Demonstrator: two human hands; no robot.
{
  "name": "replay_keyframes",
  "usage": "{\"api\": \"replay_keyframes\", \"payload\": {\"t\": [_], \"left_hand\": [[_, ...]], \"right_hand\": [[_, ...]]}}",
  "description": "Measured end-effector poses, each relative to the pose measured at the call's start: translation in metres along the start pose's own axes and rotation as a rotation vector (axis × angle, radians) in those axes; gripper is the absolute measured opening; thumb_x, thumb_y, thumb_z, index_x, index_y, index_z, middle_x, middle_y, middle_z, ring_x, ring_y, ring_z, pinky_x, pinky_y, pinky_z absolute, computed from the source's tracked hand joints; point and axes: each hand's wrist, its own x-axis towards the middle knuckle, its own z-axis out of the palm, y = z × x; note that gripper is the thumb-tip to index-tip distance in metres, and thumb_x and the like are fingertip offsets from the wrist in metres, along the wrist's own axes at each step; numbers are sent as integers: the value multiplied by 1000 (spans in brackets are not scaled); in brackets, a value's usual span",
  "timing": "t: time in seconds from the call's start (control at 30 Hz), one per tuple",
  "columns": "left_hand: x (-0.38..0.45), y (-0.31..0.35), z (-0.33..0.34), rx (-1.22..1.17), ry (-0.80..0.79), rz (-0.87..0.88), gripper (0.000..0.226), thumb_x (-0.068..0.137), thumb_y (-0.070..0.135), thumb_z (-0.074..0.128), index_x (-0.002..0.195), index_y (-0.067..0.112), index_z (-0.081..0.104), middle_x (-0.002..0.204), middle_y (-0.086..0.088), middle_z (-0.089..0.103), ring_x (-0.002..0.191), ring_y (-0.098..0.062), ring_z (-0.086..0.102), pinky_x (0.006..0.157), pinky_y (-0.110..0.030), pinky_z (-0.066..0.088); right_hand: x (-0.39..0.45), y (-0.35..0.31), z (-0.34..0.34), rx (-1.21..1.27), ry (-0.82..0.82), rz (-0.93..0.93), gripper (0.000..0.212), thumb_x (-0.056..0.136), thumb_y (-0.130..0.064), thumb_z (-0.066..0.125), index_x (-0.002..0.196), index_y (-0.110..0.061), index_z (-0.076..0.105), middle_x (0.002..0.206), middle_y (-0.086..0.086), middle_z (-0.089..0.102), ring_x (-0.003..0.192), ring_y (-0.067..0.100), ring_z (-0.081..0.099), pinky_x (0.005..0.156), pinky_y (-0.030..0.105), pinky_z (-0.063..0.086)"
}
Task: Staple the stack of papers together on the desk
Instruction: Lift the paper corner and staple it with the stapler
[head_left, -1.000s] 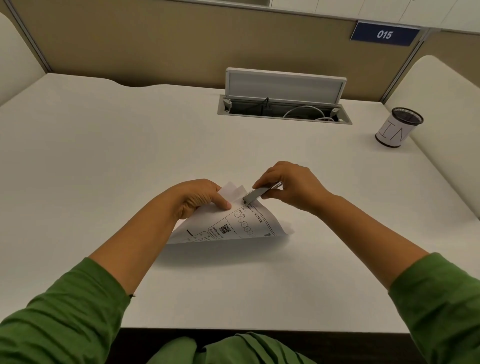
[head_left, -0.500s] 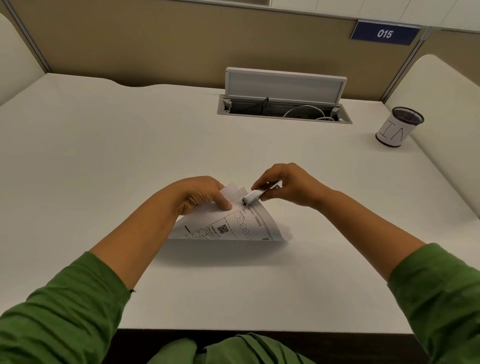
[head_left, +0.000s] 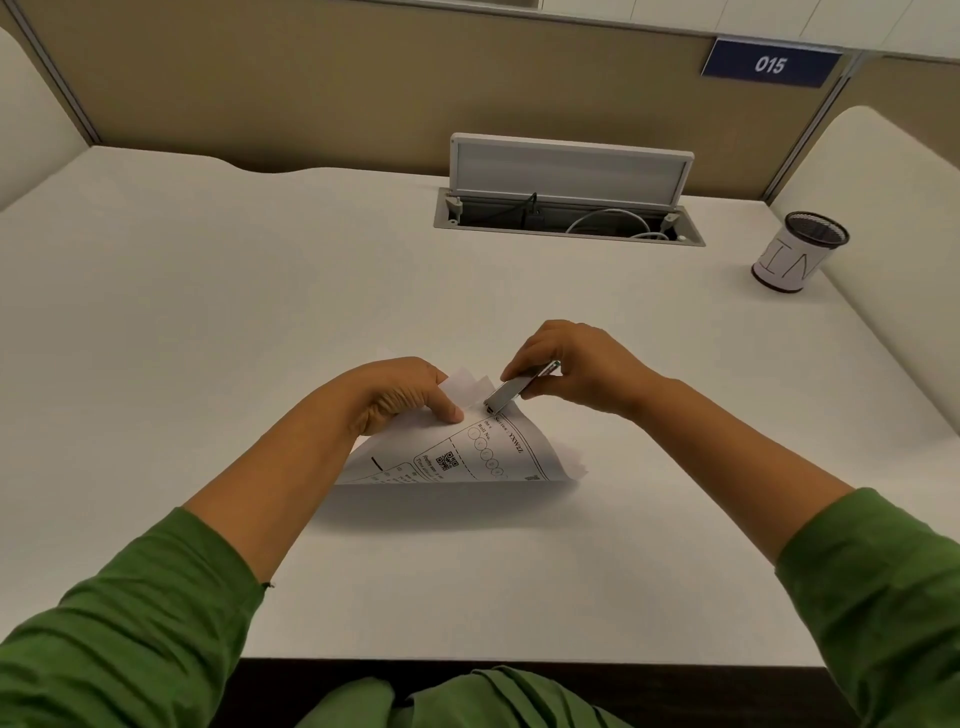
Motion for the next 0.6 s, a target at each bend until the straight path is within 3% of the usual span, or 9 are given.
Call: {"api": "replay_keyframes", "payload": {"t": [0.17,0.23,0.4,0.6], "left_hand": [[2,1,-1,52,24,-9,10,77,-2,64,81,5,70,69,-14,72,57,-28,67,64,-37,57],[2,2,-1,63,29,-10,10,77,-1,64,79,6,70,67,-13,72,55,-26,67,61,-35,58],[0,3,-4,43,2,-1,11,77,-3,63,79,6,70,67,-12,72,54,-25,67,58,-33,57],[-1,4,-4,31,-17,8,12,78,-3,63,79,7,70,67,-11,72,54,-23,68,55,-30,57]], "right_hand": [[3,-6,0,-147,12,-153,24,79,-17,71,103,-23,71,104,-3,71,96,15,55,70,29,50],[4,-5,2,-127,17,-146,25,79,-17,71,103,-22,71,104,-2,71,96,15,55,70,26,48],[2,3,5,133,-7,14,27,75,-14,75,100,-22,72,92,-9,68,85,6,54,75,28,49],[0,9,9,376,-47,128,31,72,-5,75,99,-20,72,85,-20,63,80,-7,60,76,12,48]]}}
